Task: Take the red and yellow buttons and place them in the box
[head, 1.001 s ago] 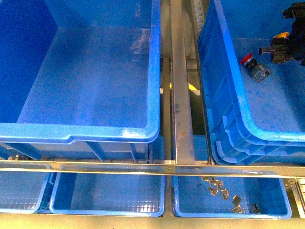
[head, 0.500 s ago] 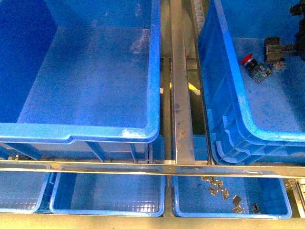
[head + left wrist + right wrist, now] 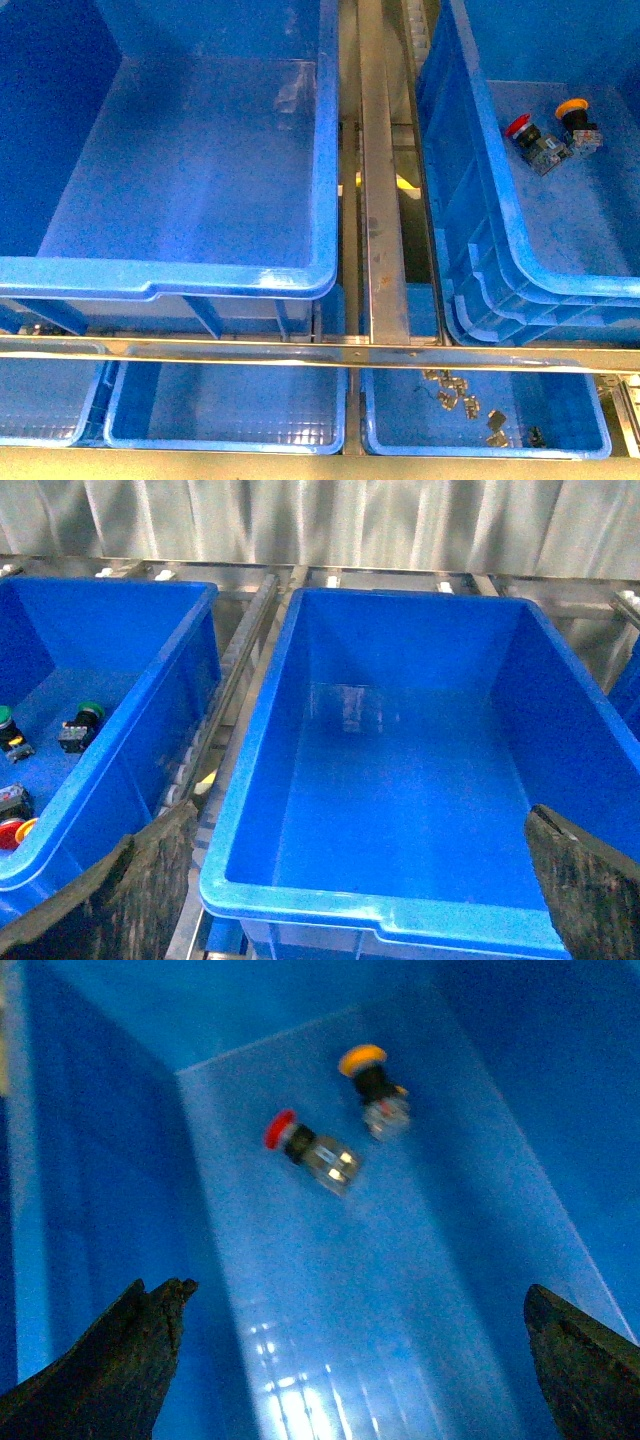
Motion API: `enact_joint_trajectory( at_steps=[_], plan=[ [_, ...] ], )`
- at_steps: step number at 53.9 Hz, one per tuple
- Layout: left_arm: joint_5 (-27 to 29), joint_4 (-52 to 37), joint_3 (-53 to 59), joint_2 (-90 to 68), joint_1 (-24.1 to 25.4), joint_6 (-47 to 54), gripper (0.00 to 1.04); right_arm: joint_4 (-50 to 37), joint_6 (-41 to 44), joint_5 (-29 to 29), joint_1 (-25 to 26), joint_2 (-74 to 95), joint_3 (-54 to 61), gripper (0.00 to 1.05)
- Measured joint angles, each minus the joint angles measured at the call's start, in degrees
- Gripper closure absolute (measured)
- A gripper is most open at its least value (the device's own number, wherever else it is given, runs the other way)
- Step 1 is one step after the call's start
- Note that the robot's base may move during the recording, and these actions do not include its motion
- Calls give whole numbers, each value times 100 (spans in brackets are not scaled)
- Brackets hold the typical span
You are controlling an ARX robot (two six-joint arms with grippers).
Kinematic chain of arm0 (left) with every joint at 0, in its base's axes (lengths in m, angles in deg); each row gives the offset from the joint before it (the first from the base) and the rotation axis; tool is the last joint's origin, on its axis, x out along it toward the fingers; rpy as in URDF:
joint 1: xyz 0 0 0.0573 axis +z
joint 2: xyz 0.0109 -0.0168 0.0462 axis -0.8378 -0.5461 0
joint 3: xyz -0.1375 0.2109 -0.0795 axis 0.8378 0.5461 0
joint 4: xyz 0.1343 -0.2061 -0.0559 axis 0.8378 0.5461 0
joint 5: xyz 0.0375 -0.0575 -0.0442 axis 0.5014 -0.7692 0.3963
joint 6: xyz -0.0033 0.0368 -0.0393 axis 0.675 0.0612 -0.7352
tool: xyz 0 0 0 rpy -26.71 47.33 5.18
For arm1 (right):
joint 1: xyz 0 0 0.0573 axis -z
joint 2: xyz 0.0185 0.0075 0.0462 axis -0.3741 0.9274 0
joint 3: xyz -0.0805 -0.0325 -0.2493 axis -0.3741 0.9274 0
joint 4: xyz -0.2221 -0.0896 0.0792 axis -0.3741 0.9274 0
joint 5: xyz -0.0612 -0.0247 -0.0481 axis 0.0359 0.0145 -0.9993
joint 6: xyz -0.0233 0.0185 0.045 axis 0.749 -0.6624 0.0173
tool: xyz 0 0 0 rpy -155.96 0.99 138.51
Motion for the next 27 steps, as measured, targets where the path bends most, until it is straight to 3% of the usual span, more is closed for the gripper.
enact_joint_trajectory(
  at_steps=[2, 6, 10, 16, 27],
  plan=[
    [0, 0, 0, 0, 0, 0, 8, -295, 63, 184, 68, 55, 85, 8],
    [0, 0, 0, 0, 0, 0, 8, -2719, 1115, 1401, 275, 313, 863, 23],
    [-2, 0, 0, 0, 0, 0, 8, -4350, 2052, 1646, 302, 345, 1541, 39],
    [-2, 0, 0, 0, 0, 0, 8, -4754, 2524, 1650, 328, -136, 1969, 60],
    [-2, 0, 0, 0, 0, 0, 8, -4332, 2763, 1663, 328, -1167, 2634, 102]
  ],
)
